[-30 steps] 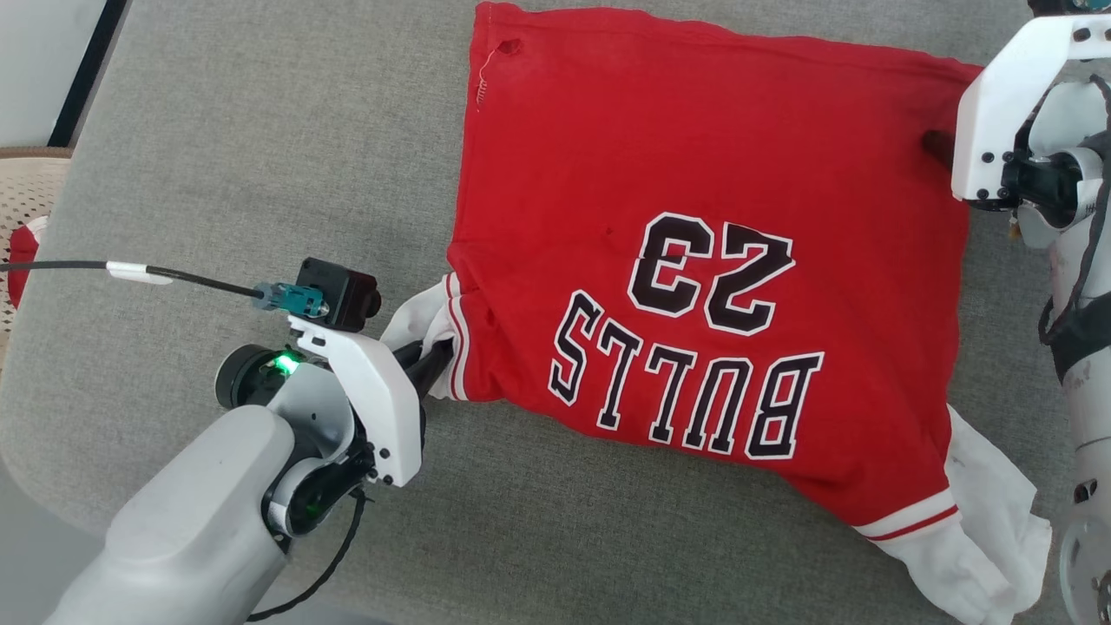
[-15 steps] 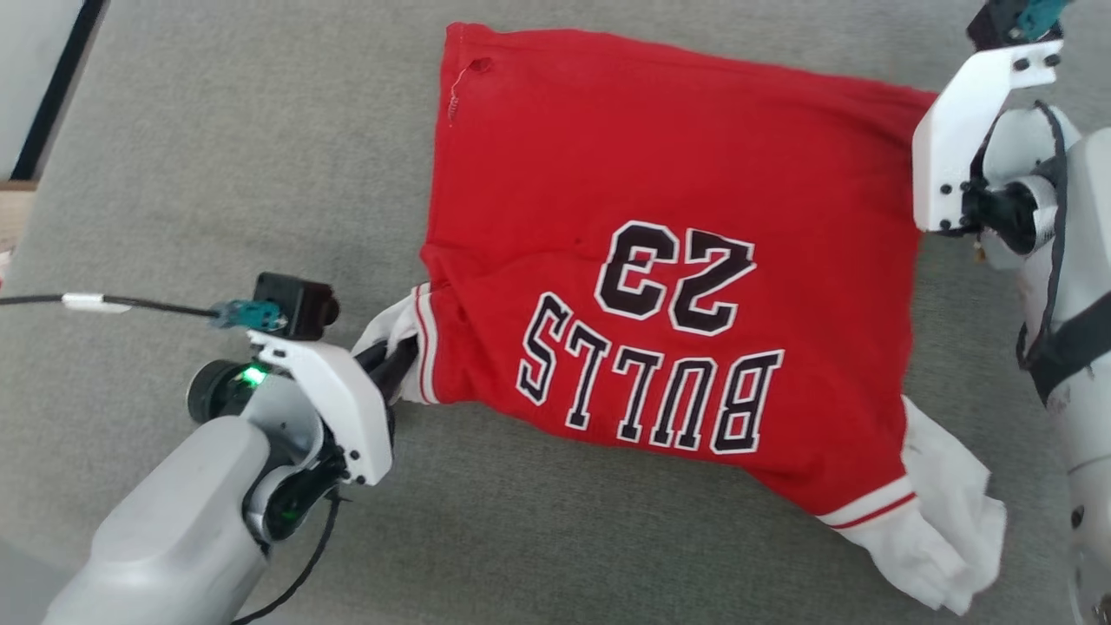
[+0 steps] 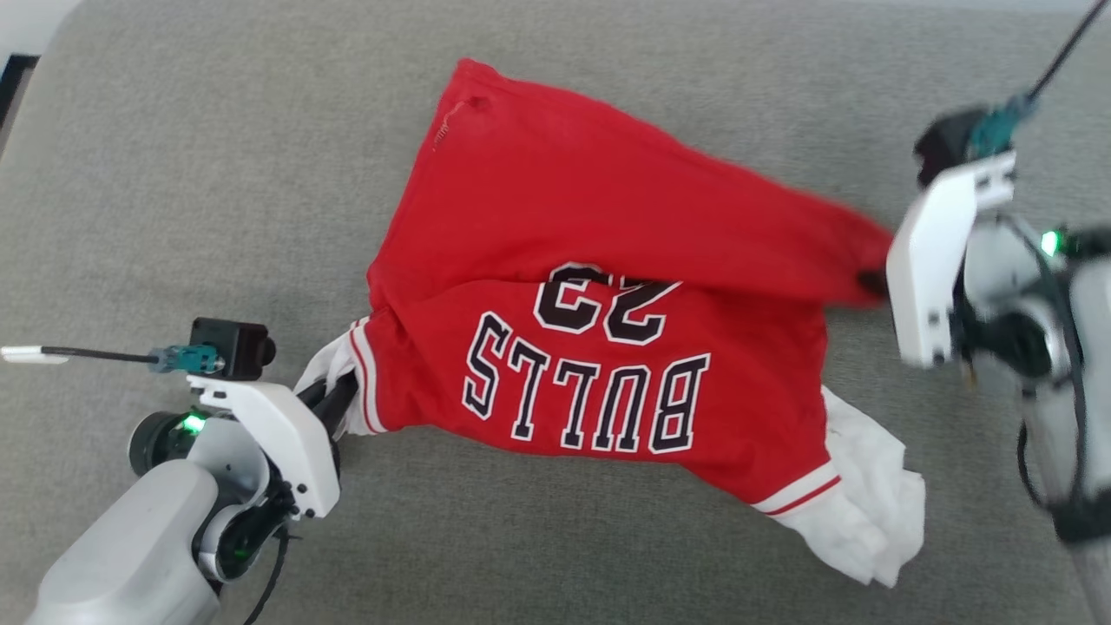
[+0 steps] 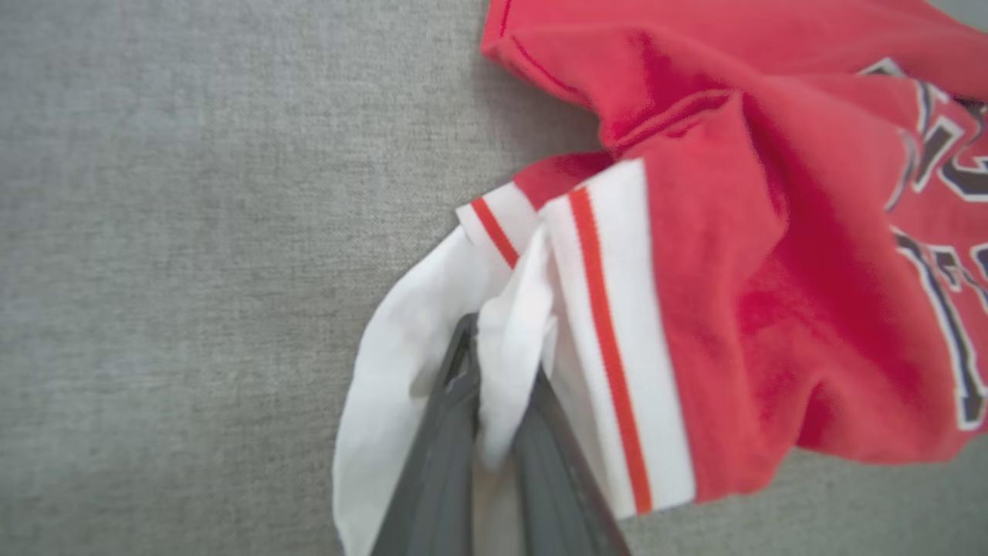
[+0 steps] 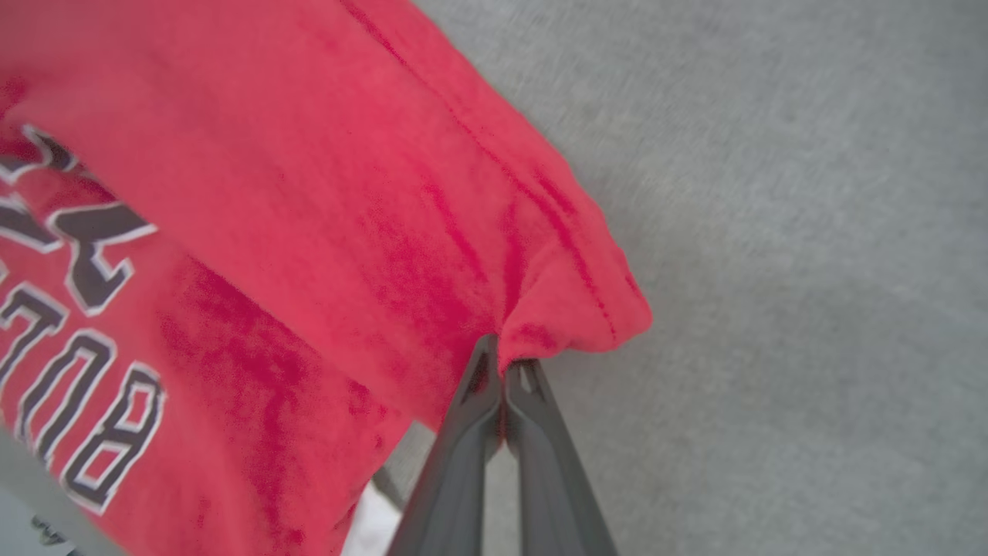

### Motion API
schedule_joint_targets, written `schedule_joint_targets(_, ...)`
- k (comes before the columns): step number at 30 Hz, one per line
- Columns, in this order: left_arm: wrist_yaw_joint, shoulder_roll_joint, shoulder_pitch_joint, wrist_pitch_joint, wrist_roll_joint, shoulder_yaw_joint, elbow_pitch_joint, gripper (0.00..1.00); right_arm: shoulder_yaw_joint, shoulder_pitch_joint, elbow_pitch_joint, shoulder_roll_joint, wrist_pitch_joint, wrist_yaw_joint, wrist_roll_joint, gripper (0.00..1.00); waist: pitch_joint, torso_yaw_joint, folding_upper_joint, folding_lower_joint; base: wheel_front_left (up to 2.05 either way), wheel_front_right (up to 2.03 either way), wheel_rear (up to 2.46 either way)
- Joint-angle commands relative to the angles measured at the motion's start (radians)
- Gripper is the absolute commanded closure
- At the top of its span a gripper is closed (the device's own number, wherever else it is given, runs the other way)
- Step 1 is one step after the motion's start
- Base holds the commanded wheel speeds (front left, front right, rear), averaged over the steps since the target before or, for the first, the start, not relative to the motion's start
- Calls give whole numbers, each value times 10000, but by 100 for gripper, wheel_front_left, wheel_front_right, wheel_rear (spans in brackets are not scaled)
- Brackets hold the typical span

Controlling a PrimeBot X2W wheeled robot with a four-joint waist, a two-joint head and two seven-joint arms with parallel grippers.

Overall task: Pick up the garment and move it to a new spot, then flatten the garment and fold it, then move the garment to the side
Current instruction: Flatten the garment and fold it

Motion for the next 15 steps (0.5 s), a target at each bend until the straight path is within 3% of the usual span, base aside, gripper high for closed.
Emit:
schedule_joint_targets(1, 105, 96, 330, 119, -92, -35, 22, 100, -157, 782, -901, -93, 481, -3, 261, 100, -111, -161, -1, 0, 0, 0, 0)
schedule_joint_targets(6, 223, 230, 446, 173, -178, 10, -200, 100, -790, 2750, -3322, -21, 1622, -3, 441, 100, -148, -299, -1, 0, 0, 0, 0)
schedule_joint_targets(15, 307, 243, 473, 205, -94, -73, -470, 100, -1633, 5252, -5213, 844, 2284, -3, -12, 100, -89, -308, -1, 0, 0, 0, 0)
